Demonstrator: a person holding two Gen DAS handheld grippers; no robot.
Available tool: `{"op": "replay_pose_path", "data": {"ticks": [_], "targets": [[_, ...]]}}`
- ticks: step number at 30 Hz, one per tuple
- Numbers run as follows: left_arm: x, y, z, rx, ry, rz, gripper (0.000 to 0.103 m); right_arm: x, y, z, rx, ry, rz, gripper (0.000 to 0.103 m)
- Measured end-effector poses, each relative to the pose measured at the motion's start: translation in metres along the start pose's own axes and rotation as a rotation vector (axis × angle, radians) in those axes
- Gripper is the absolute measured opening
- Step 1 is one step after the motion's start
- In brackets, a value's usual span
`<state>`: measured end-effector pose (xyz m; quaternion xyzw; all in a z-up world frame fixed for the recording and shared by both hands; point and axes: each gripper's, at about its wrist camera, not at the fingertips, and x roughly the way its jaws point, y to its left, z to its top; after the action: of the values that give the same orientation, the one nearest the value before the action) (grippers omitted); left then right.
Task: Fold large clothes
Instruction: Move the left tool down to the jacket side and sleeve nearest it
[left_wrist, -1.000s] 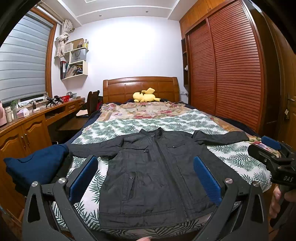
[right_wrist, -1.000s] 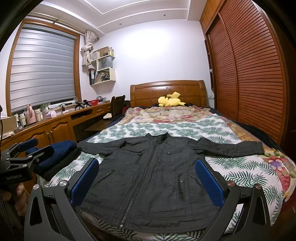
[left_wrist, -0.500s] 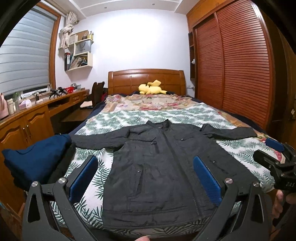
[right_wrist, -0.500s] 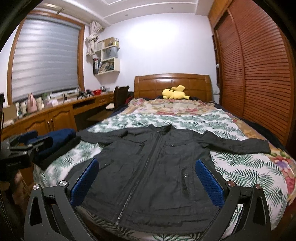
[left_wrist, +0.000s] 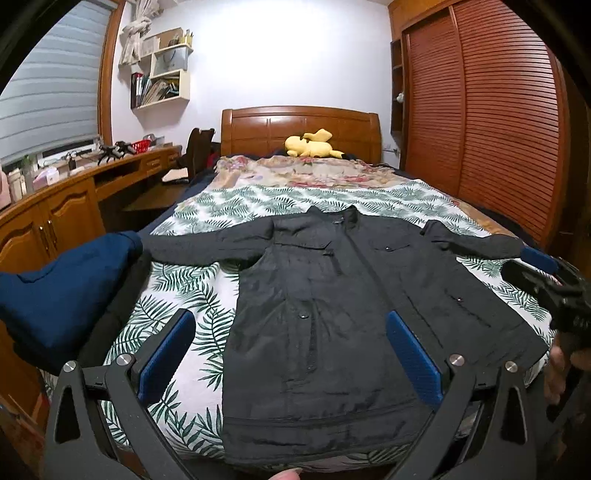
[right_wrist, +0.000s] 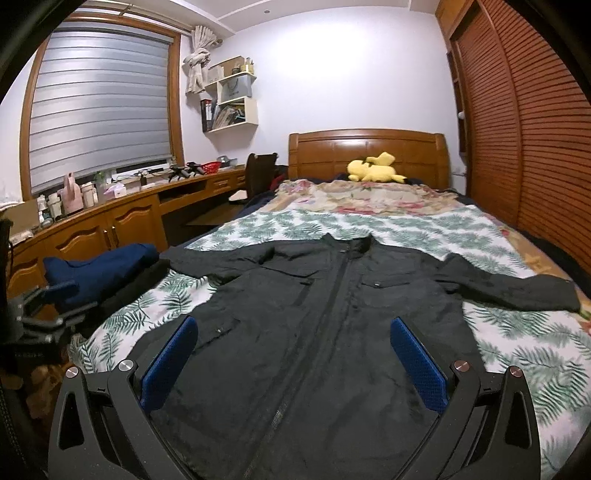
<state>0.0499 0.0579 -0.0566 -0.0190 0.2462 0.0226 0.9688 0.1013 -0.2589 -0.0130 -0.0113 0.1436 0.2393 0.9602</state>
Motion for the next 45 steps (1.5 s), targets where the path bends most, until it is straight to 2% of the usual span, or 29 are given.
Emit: {"op": "replay_pose_path", "data": {"ticks": [9,14,20,25,27,30,34,36,38,39,45], "targets": [[0.037,0.009,-0.010,0.005,0.060,0.018,0.103,0.055,-0.017,0.007,0.017,0.006,0.065,0.103],[0.053,0.018,-0.004,-0.034,0.078,0.007,0.103,0.091,-0.022,0.012,0.004,0.029,0.107,0.103],[0.072,0.031,0.008,-0.067,0.091,0.043,0.103,0.143,-0.024,0.021,-0.053,0.100,0.168,0.103],[0.092,0.046,0.011,-0.096,0.121,0.055,0.103,0.178,-0.035,0.007,-0.085,0.190,0.192,0.103],[0.105,0.053,0.012,-0.121,0.146,0.045,0.103,0.186,-0.043,0.001,-0.070,0.240,0.210,0.103],[0.129,0.063,0.016,-0.150,0.186,0.034,0.103,0.183,-0.049,0.001,-0.066,0.245,0.212,0.103],[0.162,0.073,0.029,-0.127,0.204,0.058,0.103,0.183,-0.054,0.005,-0.077,0.248,0.210,0.103],[0.179,0.081,0.037,-0.133,0.208,0.058,0.100,0.183,-0.055,0.006,-0.076,0.247,0.209,0.103],[0.197,0.091,0.045,-0.153,0.216,0.050,0.088,0.185,-0.059,0.006,-0.072,0.243,0.208,0.103],[0.205,0.097,0.049,-0.166,0.219,0.050,0.086,0.187,-0.056,0.003,-0.072,0.238,0.208,0.103],[0.251,0.128,0.060,-0.206,0.256,0.079,0.080,0.196,-0.047,0.000,-0.059,0.250,0.210,0.103]]}}
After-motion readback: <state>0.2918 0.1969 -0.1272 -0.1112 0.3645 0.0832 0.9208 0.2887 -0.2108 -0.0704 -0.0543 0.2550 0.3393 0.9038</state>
